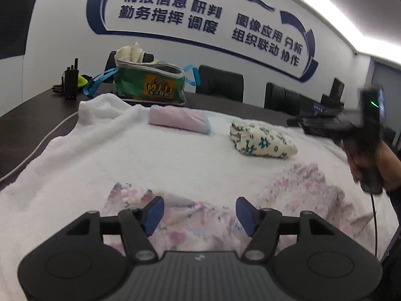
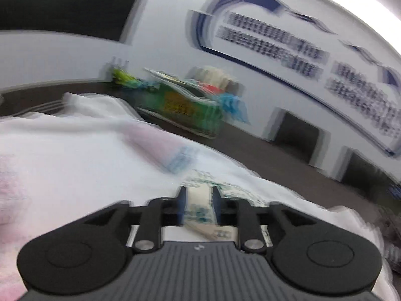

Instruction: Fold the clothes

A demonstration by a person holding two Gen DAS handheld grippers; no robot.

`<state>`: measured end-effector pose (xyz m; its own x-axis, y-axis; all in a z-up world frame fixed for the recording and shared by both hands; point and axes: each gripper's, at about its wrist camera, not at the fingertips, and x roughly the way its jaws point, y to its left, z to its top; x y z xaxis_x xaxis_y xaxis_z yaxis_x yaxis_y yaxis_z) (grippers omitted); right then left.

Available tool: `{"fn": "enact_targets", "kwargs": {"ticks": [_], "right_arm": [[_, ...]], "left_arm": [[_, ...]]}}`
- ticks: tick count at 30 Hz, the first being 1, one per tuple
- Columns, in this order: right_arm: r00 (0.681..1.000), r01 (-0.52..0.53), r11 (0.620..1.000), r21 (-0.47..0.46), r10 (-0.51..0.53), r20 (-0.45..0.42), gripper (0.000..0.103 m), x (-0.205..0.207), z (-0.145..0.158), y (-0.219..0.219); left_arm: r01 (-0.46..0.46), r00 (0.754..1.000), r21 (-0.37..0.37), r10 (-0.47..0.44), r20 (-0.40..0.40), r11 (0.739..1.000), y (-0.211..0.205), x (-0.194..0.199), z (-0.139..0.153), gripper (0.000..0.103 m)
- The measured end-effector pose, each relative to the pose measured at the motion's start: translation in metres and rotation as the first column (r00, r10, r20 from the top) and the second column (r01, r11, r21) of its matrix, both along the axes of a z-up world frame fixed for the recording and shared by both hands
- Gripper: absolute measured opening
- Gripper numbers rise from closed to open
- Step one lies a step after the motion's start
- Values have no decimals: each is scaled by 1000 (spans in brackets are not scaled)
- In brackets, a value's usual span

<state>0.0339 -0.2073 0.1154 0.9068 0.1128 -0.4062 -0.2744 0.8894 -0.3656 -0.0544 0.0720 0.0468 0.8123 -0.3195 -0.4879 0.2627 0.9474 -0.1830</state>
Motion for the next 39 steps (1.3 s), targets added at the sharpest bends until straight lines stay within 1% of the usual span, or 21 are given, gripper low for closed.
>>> {"fn": "enact_targets", "kwargs": {"ticks": [1,3,4,5,7,10,12,15,16,18,22,23,24,25,26,28,29,32,33,36,39], "right_arm": [[995,-97,995,34,98,-13,31,-13,3,-6],[954,-293,951,100,298,-31,52,-41,9,-18],[899,-431,897,100,437,-42,80,-64,7,-27],[827,-553,828,94,559,-54,94,-86,5,-34],[739,-666,746,18,663,-120,93,-122,-13,-35],[695,-692,722,3,667,-271,90,-141,-45,-29],[697,-670,742,16,636,-331,76,-143,-64,-30],[676,-598,779,186,615,-406,11,-116,-74,-34],[679,-596,776,206,624,-387,0,-115,-67,-45],[687,-591,768,247,639,-345,0,-112,-53,-67],[795,-520,813,261,573,-201,0,-84,-15,-73],[786,-520,810,269,578,-220,1,-81,-10,-74],[754,-541,794,279,604,-258,3,-82,-8,-73],[721,-575,775,261,631,-287,13,-90,-10,-73],[689,-610,756,238,654,-313,43,-98,-13,-72],[669,-683,723,103,677,-307,76,-129,-24,-75],[677,-691,721,43,668,-309,75,-143,-33,-79],[730,-614,789,-20,559,-393,75,-155,-59,-96],[747,-586,810,-24,528,-403,75,-157,-65,-104],[799,-517,854,-62,456,-392,75,-164,-75,-123],[831,-476,879,-15,444,-333,63,-160,-80,-136]], "left_arm": [[19,1000,12,-19,12,1000,1,-4,-1,65],[36,999,36,-37,35,999,6,-13,-5,75],[32,999,44,-33,33,999,8,-14,-7,78],[25,999,49,-26,25,998,11,-13,-8,78],[20,1000,33,-21,5,999,14,-9,-11,78],[21,1000,-5,-21,-9,1000,10,-1,-13,78],[25,1000,-3,-25,-9,1000,3,1,-12,78],[49,999,12,-50,21,999,3,-9,-8,78],[59,998,18,-59,32,998,4,-13,-7,78],[71,996,31,-72,52,997,5,-20,-5,78],[63,997,47,-65,46,997,10,-25,-2,78],[79,996,51,-81,40,996,9,-27,-1,78],[113,993,62,-116,34,992,7,-31,-1,78],[163,986,77,-165,27,984,3,-36,0,77],[218,975,83,-221,27,972,-1,-43,-1,77],[327,943,71,-331,46,942,-15,-56,-2,78],[377,922,76,-382,62,923,-25,-62,-4,78],[500,849,191,-522,87,845,-73,-70,-15,78],[519,836,223,-544,68,825,-88,-67,-21,78],[533,835,286,-549,-27,797,-122,-52,-39,74],[525,843,308,-535,-59,793,-126,-44,-50,48]]}}
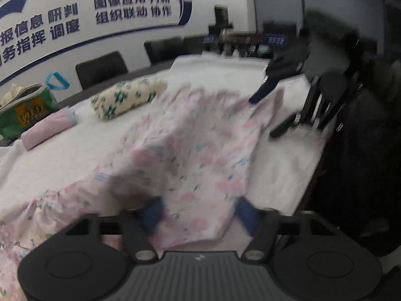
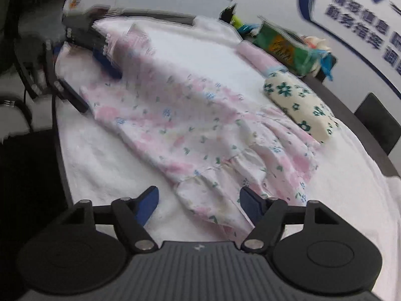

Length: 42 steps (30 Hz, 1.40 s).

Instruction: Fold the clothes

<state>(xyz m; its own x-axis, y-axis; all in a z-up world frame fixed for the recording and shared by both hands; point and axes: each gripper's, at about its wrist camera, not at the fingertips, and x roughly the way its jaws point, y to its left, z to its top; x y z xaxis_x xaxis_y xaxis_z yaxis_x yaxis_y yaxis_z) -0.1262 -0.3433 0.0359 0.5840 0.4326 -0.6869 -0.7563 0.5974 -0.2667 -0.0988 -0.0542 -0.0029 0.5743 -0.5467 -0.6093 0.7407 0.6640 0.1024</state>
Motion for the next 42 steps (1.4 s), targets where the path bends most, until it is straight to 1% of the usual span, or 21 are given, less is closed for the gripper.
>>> {"fn": "enact_targets", "kwargs": {"ticks": [1,2,4,5,8,10,12,14,16,19,22,24,26,28,30,32,35,38,39,40,42], "right_arm": [[1000,10,1000,27,-10,3,49,3,-1,-1],[1000,18,998,52,-19,2,30,6,-2,-2],[999,24,997,76,-22,-24,3,15,0,1],[999,27,995,91,-25,-28,2,19,4,2],[998,-4,978,208,-11,69,2,2,37,-4],[984,-52,963,266,4,179,1,-23,69,-6],[948,-102,950,294,2,319,1,-48,103,-4],[900,-155,944,291,13,436,1,-66,136,3],[868,-192,941,279,30,495,1,-73,166,9],[811,-242,944,226,69,581,1,-91,209,22],[749,-299,938,176,117,652,1,-113,247,31],[716,-322,934,152,136,684,1,-125,271,35],[718,-325,931,165,130,684,1,-123,286,33],[720,-328,928,178,123,683,1,-120,300,30],[724,-330,924,193,116,680,1,-116,314,28],[758,-311,923,227,96,645,1,-91,313,20],[849,-222,925,308,29,527,2,-21,288,11],[932,-64,928,366,-76,355,2,66,248,10],[949,2,928,372,-119,292,3,95,233,10],[953,128,935,330,-208,220,7,125,207,16],[918,360,907,218,-387,93,10,182,156,27]], "left_arm": [[7,1000,-9,-7,-23,1000,2,1,2,24],[7,999,-13,-8,-48,1000,4,3,5,9],[-28,999,-19,27,-46,999,9,3,15,7],[-37,998,-48,34,-47,998,16,3,24,7],[-35,999,-182,28,-42,983,46,-3,64,7],[-40,999,-270,43,7,962,66,-11,98,7],[-33,996,-328,58,65,944,81,-16,131,7],[-29,984,-342,88,157,939,89,-24,166,7],[-24,959,-346,119,258,938,95,-35,199,7],[14,898,-331,134,420,943,103,-63,239,7],[27,837,-326,157,524,945,113,-89,279,7],[46,811,-310,146,567,950,114,-103,302,7],[64,791,-289,128,598,955,111,-114,321,7],[75,790,-277,113,603,958,104,-115,336,7],[68,812,-271,104,575,960,95,-103,340,7],[47,843,-269,106,527,962,87,-82,338,7],[-36,907,-273,146,394,961,74,-28,319,6],[-183,952,-267,238,190,946,65,52,269,14],[-250,951,-243,284,119,937,63,79,243,21],[-314,942,-213,331,48,925,60,107,217,37],[-443,896,-123,438,-71,888,59,140,162,36]]}}
